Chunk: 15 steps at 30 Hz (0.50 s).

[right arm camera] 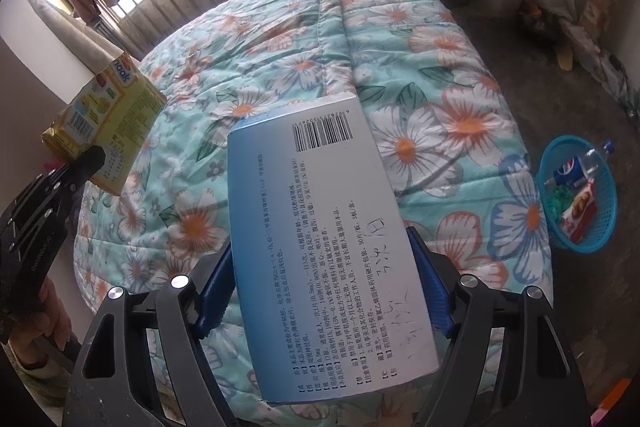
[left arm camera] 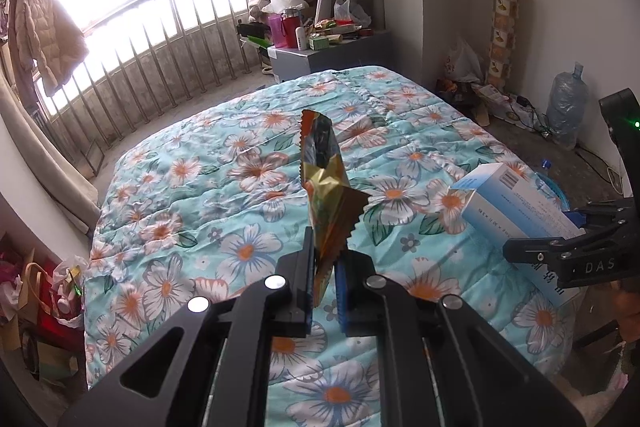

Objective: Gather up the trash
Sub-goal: 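Hold the wrapper raised in the left tool while the right tool holds the box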

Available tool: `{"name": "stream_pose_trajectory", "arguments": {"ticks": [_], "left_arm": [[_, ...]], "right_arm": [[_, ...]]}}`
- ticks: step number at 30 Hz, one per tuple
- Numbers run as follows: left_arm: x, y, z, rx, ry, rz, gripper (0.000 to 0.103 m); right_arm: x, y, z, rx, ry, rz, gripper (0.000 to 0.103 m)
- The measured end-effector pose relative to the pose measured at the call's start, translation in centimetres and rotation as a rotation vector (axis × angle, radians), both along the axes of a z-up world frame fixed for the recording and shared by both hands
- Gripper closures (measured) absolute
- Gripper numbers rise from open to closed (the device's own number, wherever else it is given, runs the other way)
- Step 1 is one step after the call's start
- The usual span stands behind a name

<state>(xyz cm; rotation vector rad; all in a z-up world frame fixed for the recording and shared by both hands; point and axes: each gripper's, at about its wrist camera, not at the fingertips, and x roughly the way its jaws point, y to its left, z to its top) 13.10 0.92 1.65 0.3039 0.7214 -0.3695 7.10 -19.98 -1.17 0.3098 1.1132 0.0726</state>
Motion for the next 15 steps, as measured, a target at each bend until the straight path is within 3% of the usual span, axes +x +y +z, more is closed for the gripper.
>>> {"name": "stream_pose_trajectory", "arguments": {"ticks": [8,15], "left_arm": [[-0.5,0.0,0.5,0.007,-0.021,0.000,0.094],[-0.9,0.1,1.7,-0.031,-0.031,-0.034,0.094]], "right_arm": [[-0.3,-0.3,0.9,0.037,-0.015,-0.007,0.030],[-0.8,-0.5,2.2,0.081,-0.052,-0.027,0.030]]}}
